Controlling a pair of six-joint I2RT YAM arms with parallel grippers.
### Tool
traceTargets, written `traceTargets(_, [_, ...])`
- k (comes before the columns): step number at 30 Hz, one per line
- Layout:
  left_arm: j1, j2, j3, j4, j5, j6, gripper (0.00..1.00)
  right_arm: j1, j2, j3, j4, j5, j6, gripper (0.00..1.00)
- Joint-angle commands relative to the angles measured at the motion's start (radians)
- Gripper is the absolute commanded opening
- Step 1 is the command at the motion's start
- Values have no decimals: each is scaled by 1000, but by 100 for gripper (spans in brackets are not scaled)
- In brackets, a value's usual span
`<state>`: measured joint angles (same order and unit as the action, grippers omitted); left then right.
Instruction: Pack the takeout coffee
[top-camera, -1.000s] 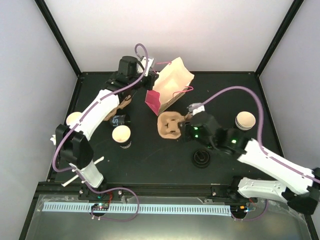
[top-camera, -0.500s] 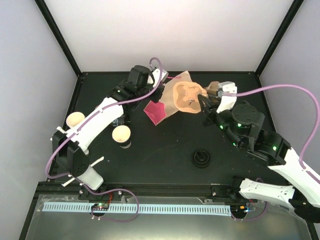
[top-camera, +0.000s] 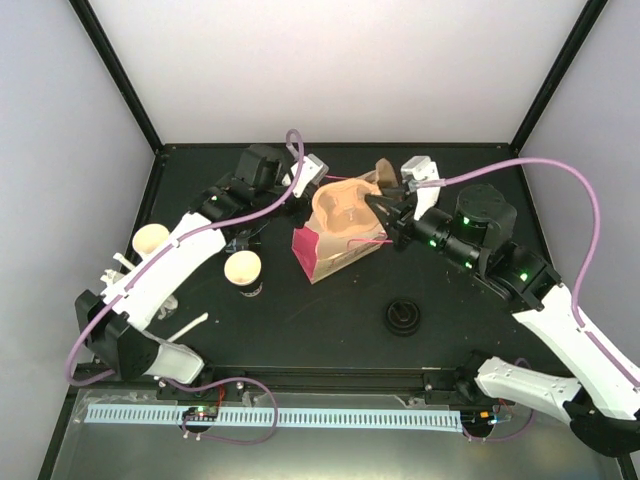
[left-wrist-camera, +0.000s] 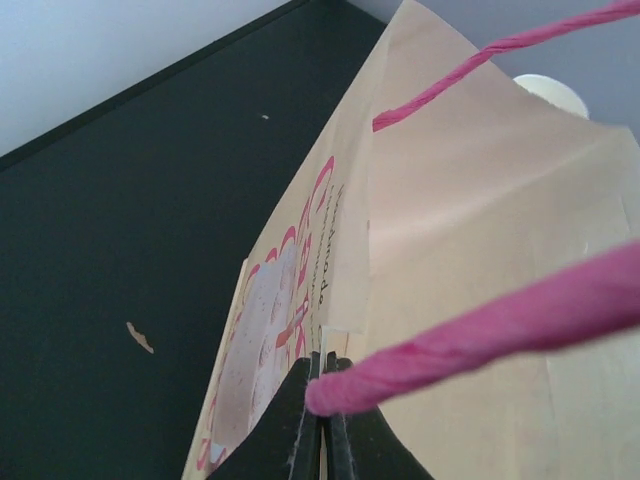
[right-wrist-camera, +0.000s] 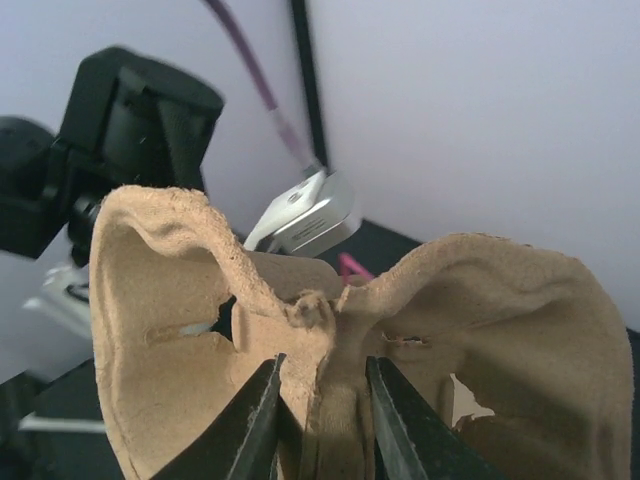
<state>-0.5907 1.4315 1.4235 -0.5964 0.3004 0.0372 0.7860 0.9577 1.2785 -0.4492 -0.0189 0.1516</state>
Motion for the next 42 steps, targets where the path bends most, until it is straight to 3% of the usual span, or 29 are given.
traceTargets(1, [-5, -63, -7, -16, 72, -12, 2, -52, 17, -5, 6, -358, 28, 24])
traceTargets(4, [-6, -88, -20, -8, 96, -11, 2, -62, 11, -66, 55, -409, 65, 25])
traceTargets(13, [-6, -144, -62, 27, 149, 1, 2, -89, 11, -180, 58, -363, 71, 25])
traceTargets(28, [-8, -126, -54, -34, 187, 29, 3, -84, 38, -201, 5, -47, -3, 27])
traceTargets(37, [-8, -114, -60, 27, 191, -36, 3, 70, 132, -216, -28, 287, -51, 27])
traceTargets(42, [-24, -111, -83, 78, 168, -37, 2, 109, 168, -251, -12, 310, -32, 27])
